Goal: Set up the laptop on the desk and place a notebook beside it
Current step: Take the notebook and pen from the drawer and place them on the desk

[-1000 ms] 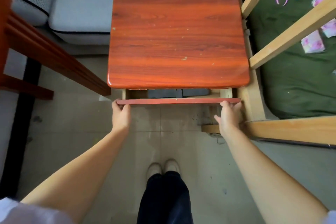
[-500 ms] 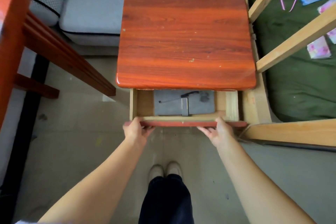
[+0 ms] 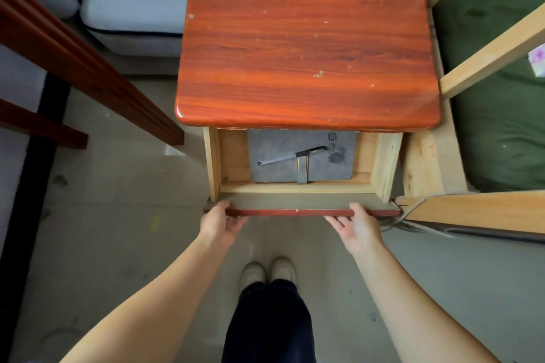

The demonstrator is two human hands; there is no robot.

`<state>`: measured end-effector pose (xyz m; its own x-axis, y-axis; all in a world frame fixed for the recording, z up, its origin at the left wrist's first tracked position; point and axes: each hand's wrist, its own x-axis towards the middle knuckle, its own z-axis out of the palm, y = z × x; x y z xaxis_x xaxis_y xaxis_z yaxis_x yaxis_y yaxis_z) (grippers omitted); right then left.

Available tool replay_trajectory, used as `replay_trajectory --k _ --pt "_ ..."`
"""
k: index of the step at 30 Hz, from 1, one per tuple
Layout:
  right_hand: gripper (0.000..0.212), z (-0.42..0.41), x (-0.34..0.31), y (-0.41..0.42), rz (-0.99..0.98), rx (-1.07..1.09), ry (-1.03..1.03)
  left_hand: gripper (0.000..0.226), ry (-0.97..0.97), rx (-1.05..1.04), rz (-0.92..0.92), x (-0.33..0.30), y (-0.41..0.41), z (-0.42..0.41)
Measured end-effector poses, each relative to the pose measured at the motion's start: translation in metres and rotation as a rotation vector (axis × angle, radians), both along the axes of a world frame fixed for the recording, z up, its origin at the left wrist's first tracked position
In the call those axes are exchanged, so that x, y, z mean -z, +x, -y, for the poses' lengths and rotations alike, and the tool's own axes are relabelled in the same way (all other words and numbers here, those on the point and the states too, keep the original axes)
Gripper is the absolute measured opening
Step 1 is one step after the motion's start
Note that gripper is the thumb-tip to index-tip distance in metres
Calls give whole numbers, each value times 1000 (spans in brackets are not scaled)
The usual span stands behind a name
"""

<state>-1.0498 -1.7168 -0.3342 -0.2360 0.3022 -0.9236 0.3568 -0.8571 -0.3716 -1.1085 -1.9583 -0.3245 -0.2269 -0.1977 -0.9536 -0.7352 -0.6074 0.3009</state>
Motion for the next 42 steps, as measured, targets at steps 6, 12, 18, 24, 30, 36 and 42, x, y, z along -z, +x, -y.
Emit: replay_trajectory --k 6,12,18,24,30,36,42 --pt "38 5 -58 -9 187 -995 11 44 -649 441 61 -33 5 -4" --pt "25 33 -60 -64 -154 -1467 1209 28 -813 827 -578 -55 4 -28" --pt "40 33 0 -92 -199 -1854 1639 48 -654 949 -355 -14 -69 -39" --pt "18 14 9 -96 -223 -1775 1758 46 -542 859 -330 18 -82 -51" --pt "12 -11 -14 -82 -314 -1595 1667 50 -399 806 -339 17 -88 -62" --pt "14 -27 -49 -56 -367 -1462 1631 41 -150 789 -480 -12 -69 -84" --pt "19 -26 -87 -29 -293 -1213 1586 18 30 909 -588 -51 -61 -69"
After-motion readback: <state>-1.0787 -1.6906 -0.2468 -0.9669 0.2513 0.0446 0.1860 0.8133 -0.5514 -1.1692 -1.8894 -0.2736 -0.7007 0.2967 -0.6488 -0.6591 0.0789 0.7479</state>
